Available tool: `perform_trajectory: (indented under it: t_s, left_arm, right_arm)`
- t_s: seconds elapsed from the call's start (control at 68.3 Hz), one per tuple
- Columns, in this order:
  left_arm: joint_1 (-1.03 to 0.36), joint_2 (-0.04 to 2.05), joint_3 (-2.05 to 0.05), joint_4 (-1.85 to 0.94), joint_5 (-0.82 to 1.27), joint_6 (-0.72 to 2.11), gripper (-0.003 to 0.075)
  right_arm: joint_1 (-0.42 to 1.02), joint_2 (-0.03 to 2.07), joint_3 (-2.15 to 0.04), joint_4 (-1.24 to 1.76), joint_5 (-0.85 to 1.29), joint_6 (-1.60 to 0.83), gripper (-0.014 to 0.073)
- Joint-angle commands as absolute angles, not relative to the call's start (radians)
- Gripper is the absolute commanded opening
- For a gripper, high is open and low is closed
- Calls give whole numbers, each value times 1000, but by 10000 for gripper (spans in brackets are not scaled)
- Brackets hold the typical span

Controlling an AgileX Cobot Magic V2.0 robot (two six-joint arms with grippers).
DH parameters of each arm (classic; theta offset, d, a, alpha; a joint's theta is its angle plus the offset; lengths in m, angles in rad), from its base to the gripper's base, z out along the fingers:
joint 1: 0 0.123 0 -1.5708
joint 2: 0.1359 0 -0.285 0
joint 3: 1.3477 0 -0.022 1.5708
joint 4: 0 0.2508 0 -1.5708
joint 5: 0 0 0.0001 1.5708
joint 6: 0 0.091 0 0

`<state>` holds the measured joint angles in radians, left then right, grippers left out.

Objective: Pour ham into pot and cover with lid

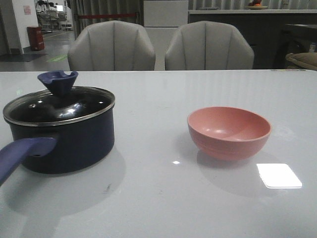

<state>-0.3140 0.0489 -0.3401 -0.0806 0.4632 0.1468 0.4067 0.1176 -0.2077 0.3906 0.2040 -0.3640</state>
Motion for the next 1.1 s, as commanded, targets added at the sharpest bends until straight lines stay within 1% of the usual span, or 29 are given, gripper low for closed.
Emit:
perform_trajectory:
  t_s: [0.0,0.556,0.659,0.776,0.863,0.937,1.083]
  left_arm:
    - [-313,59,-361,-93,373,145,113]
    - [-308,59,-342,-92,363,143,113]
    - [-248,57,-300,-33,312,125,113]
    - [-121,57,-218,18,225,38,113]
    - [-51,57,-157,21,155,-14,113]
    - [-16,57,-101,33,70,-54,113]
    - [-15,23,-20,60,-32,-99,113]
  right_arm:
    - [407,128,-234,397,130,-372,144]
    - [407,128,-234,397,130,-372,144]
    - [407,128,-234,397,130,-372,144]
    - [407,128,-234,397,130,-372,144]
    - [407,128,-234,397,130,-372,144]
    - [407,128,-234,397,130,-372,144]
    - [407,128,-234,397,130,-372,144]
